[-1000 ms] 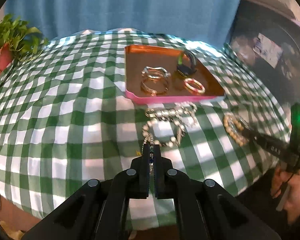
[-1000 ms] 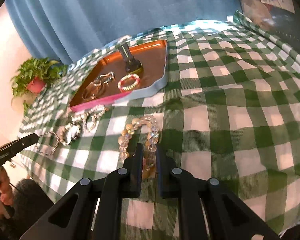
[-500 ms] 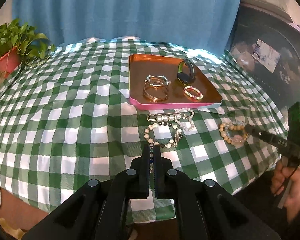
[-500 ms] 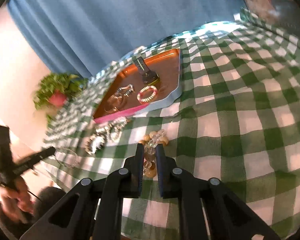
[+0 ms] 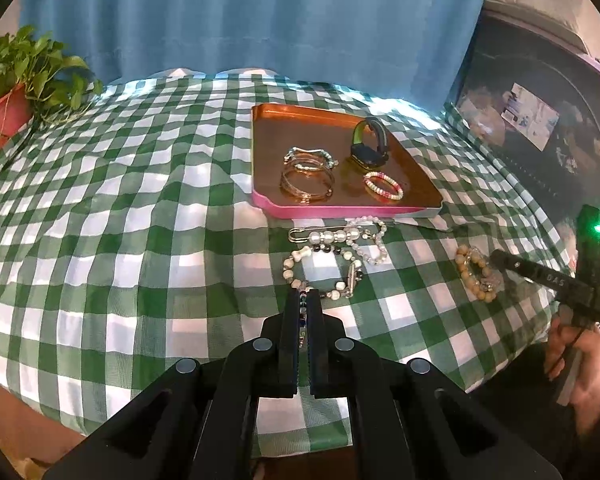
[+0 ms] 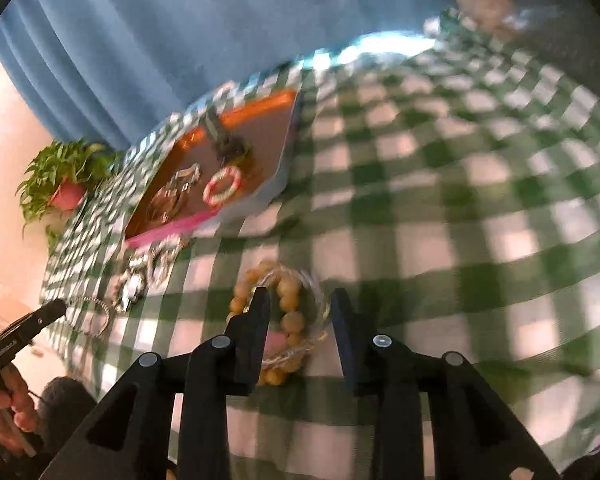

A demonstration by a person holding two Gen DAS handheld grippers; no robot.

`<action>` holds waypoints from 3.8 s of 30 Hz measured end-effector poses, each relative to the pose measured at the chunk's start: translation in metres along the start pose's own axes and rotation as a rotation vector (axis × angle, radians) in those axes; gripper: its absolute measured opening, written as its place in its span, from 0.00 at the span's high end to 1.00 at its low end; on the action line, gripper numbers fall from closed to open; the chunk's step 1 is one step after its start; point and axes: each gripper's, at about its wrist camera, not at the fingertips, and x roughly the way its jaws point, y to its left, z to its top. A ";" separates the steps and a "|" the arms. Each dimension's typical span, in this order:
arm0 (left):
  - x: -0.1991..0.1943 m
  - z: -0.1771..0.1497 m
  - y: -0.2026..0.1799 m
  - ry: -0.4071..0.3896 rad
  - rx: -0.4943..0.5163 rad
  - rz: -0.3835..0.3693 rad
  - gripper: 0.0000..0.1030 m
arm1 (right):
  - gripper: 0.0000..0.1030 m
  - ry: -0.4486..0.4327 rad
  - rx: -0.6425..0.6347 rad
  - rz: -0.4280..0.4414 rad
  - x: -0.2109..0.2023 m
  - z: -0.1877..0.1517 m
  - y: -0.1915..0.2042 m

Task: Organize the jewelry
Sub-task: 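Lift the black-and-white bracelet with the left tool while the right tool lifts the crystal bracelet toward the tray, then lower the left tool's bracelet into the tray while the right tool lowers the crystal bracelet beside it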

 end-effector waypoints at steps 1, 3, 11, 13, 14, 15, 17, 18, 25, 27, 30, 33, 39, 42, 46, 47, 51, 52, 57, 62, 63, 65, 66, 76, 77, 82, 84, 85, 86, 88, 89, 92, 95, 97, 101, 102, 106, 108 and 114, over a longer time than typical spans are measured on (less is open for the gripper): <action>0.002 -0.001 0.003 0.003 -0.007 -0.001 0.97 | 0.71 -0.015 0.001 -0.001 -0.004 0.001 -0.001; 0.005 -0.003 0.007 0.007 -0.017 -0.004 0.97 | 0.80 -0.010 -0.014 -0.023 -0.004 0.001 -0.002; 0.017 -0.009 0.014 0.030 -0.031 -0.012 0.97 | 0.94 0.045 -0.036 -0.057 0.017 0.001 -0.005; 0.018 -0.010 0.016 0.032 -0.039 -0.010 0.97 | 0.94 0.047 -0.055 -0.068 0.018 0.000 -0.003; 0.018 -0.011 0.018 0.031 -0.045 -0.017 0.97 | 0.93 0.049 -0.060 -0.074 0.018 0.000 -0.002; 0.018 -0.011 0.018 0.030 -0.048 -0.019 0.97 | 0.93 0.048 -0.059 -0.073 0.018 0.000 -0.002; 0.017 -0.011 0.020 0.026 -0.049 -0.020 0.97 | 0.93 0.048 -0.064 -0.078 0.018 0.001 0.001; 0.017 -0.011 0.019 0.026 -0.050 -0.020 0.97 | 0.93 0.049 -0.076 -0.089 0.019 0.000 0.003; 0.007 -0.005 0.016 0.005 -0.054 -0.034 0.97 | 0.90 0.038 -0.200 -0.188 0.026 -0.001 0.026; 0.000 -0.002 0.013 -0.011 -0.051 -0.038 0.97 | 0.93 0.034 -0.256 -0.234 0.029 -0.004 0.034; -0.012 0.003 0.009 -0.035 -0.041 -0.043 0.97 | 0.94 0.000 -0.256 -0.219 0.020 -0.001 0.039; -0.027 0.012 0.004 -0.064 -0.030 -0.045 0.97 | 0.94 -0.049 -0.216 -0.165 -0.001 0.009 0.040; -0.054 0.023 -0.006 -0.108 -0.022 -0.046 0.97 | 0.94 -0.079 -0.212 -0.114 -0.027 0.017 0.057; -0.069 0.027 -0.016 -0.133 0.002 -0.025 0.97 | 0.94 -0.090 -0.204 -0.097 -0.040 0.017 0.062; -0.086 0.031 -0.032 -0.157 0.042 0.034 0.97 | 0.94 -0.107 -0.215 -0.086 -0.059 0.015 0.069; -0.091 0.033 -0.037 -0.160 0.046 0.040 0.97 | 0.94 -0.111 -0.220 -0.083 -0.063 0.014 0.072; -0.102 0.038 -0.050 -0.174 0.060 0.059 0.97 | 0.94 -0.126 -0.242 -0.069 -0.083 0.013 0.086; -0.106 0.041 -0.053 -0.181 0.062 0.058 0.97 | 0.94 -0.130 -0.249 -0.068 -0.087 0.012 0.090; -0.112 0.051 -0.067 -0.199 0.087 0.056 0.97 | 0.94 -0.163 -0.291 -0.055 -0.107 0.015 0.111; -0.110 0.060 -0.079 -0.209 0.102 0.043 0.97 | 0.94 -0.202 -0.312 -0.037 -0.124 0.029 0.129; -0.109 0.061 -0.079 -0.210 0.103 0.041 0.97 | 0.94 -0.209 -0.314 -0.036 -0.126 0.031 0.131; -0.107 0.068 -0.080 -0.215 0.100 0.031 0.97 | 0.94 -0.224 -0.324 -0.035 -0.129 0.039 0.137; -0.107 0.070 -0.080 -0.219 0.101 0.027 0.97 | 0.94 -0.230 -0.331 -0.037 -0.130 0.043 0.140; -0.099 0.115 -0.072 -0.260 0.116 -0.067 0.97 | 0.94 -0.273 -0.360 -0.010 -0.124 0.081 0.159; -0.096 0.120 -0.071 -0.261 0.116 -0.077 0.97 | 0.94 -0.271 -0.366 -0.008 -0.121 0.084 0.162; -0.077 0.138 -0.066 -0.269 0.113 -0.111 0.97 | 0.94 -0.253 -0.388 -0.006 -0.098 0.096 0.166; -0.065 0.144 -0.063 -0.260 0.111 -0.116 0.97 | 0.94 -0.242 -0.390 -0.006 -0.086 0.099 0.163; -0.057 0.147 -0.061 -0.254 0.111 -0.112 0.97 | 0.94 -0.233 -0.390 -0.011 -0.078 0.102 0.161; -0.048 0.150 -0.058 -0.244 0.108 -0.110 0.97 | 0.94 -0.226 -0.385 -0.009 -0.072 0.104 0.158; -0.031 0.154 -0.053 -0.223 0.101 -0.113 0.97 | 0.94 -0.212 -0.378 -0.013 -0.058 0.108 0.153; -0.021 0.156 -0.049 -0.213 0.095 -0.115 0.97 | 0.94 -0.203 -0.373 -0.013 -0.050 0.110 0.150; 0.008 0.160 -0.040 -0.182 0.070 -0.145 0.97 | 0.94 -0.185 -0.368 -0.015 -0.028 0.117 0.142; 0.036 0.164 -0.033 -0.177 0.064 -0.183 0.97 | 0.94 -0.166 -0.347 0.003 -0.008 0.125 0.132; 0.057 0.169 -0.027 -0.154 0.044 -0.183 0.97 | 0.94 -0.159 -0.335 -0.002 0.003 0.130 0.124; 0.092 0.179 -0.019 -0.125 0.013 -0.200 0.97 | 0.94 -0.139 -0.303 -0.013 0.030 0.142 0.106; 0.098 0.182 -0.018 -0.126 0.009 -0.212 0.97 | 0.94 -0.134 -0.292 -0.014 0.036 0.144 0.102; 0.126 0.195 -0.009 -0.144 -0.029 -0.238 0.97 | 0.94 -0.105 -0.258 -0.016 0.064 0.154 0.084; 0.140 0.203 -0.003 -0.129 -0.070 -0.282 0.97 | 0.94 -0.094 -0.251 -0.010 0.077 0.159 0.080; 0.162 0.215 0.007 -0.122 -0.090 -0.279 0.97 | 0.94 -0.100 -0.215 0.006 0.110 0.177 0.071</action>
